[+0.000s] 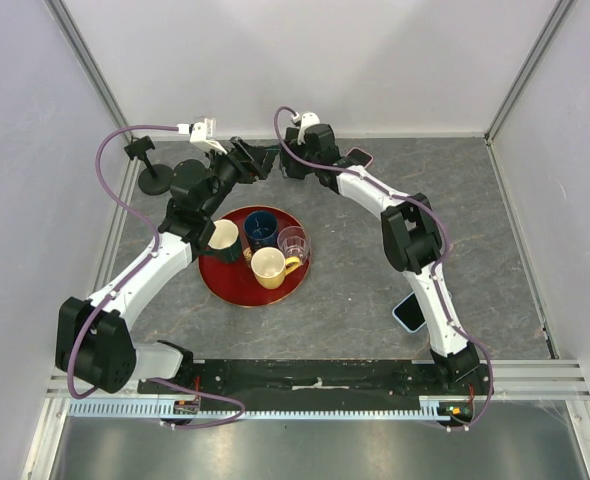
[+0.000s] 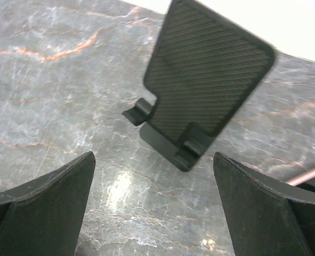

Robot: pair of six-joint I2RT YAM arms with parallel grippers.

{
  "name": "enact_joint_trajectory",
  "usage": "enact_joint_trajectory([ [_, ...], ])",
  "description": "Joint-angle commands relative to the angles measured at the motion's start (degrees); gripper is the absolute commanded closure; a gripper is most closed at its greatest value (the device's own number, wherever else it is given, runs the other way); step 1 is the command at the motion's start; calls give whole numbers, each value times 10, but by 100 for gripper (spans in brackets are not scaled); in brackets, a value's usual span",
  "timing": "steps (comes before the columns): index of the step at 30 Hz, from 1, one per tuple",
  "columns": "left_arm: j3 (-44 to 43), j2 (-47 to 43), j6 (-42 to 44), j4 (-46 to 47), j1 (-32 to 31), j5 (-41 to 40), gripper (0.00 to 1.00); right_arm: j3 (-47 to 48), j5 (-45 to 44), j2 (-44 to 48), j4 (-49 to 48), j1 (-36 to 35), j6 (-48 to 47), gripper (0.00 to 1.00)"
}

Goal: Place the phone on the phone stand

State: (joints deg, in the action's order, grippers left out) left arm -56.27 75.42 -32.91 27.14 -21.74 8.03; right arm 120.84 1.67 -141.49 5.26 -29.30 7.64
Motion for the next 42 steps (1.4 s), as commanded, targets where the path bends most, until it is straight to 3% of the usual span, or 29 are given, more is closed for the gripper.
enact_joint_trajectory([
  [1, -1, 5, 34, 24, -2, -3, 24, -22, -112, 72, -11, 4, 33, 2],
  [7, -2, 6, 39, 21, -3, -7, 24, -59, -227, 110, -11, 12, 105, 2],
  [13, -2, 7, 40, 20, -2, -7, 24, -61, -250, 101, 14, 45, 191, 2],
  [16, -3, 13, 43, 20, -2, -6, 23, -32, -257, 76, 44, 54, 191, 2],
  [20, -23, 39, 48, -2, -2, -5, 23, -17, -215, 61, 38, 55, 159, 2],
  [24, -24, 45, 45, 3, -2, 1, 23, -39, -76, 62, -26, 51, 135, 3],
  [27, -24, 47, 45, 4, -2, 1, 23, -81, -31, 80, -80, 43, 103, 3],
  [30, -24, 47, 44, 5, -3, 1, 23, -63, -35, 72, -70, 33, 74, 5],
  [34, -24, 48, 42, 6, -2, 6, 24, -11, -58, 34, -8, 29, 68, 20],
  [42, -22, 48, 36, 12, -2, 10, 24, 5, -62, 17, -7, 23, 56, 30],
])
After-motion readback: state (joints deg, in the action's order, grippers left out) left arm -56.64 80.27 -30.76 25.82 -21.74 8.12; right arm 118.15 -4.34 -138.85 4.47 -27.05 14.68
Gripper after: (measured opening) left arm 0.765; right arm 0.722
